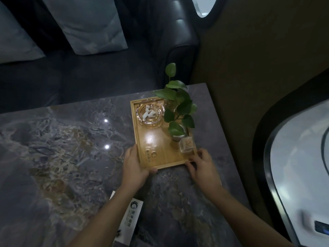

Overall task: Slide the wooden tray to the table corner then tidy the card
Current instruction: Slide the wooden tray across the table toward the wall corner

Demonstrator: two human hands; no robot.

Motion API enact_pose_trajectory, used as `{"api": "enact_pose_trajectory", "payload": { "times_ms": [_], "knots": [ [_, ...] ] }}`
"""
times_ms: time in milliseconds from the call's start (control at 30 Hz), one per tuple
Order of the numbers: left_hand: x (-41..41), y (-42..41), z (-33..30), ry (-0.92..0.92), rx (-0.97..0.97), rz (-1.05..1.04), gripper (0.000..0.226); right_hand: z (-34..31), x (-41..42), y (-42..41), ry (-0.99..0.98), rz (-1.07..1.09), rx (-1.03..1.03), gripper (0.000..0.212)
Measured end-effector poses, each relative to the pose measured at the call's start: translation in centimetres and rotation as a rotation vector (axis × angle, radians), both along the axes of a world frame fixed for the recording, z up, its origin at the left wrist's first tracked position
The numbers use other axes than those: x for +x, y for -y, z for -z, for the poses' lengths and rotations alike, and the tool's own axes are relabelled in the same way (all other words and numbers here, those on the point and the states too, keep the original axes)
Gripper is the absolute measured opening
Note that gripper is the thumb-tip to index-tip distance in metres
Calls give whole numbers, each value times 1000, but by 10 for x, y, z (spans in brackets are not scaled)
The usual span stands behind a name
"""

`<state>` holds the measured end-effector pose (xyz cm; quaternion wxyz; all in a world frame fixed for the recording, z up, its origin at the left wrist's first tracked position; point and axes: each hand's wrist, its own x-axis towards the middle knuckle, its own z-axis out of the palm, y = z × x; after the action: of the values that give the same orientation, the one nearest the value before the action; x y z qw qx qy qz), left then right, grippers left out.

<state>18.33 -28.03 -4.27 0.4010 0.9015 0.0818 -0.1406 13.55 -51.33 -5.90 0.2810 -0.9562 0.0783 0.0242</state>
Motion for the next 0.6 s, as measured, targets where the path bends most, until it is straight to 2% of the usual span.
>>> {"api": "enact_pose_trajectory", "payload": {
  "times_ms": [367, 600],
  "knots": [
    [6, 40, 3, 7, -2, 49, 111, -5, -5, 31, 59, -35, -210, 9],
    [8, 53, 5, -11, 32, 74, 111, -9, -5, 42, 7, -93, -330, 10]
  ]
}}
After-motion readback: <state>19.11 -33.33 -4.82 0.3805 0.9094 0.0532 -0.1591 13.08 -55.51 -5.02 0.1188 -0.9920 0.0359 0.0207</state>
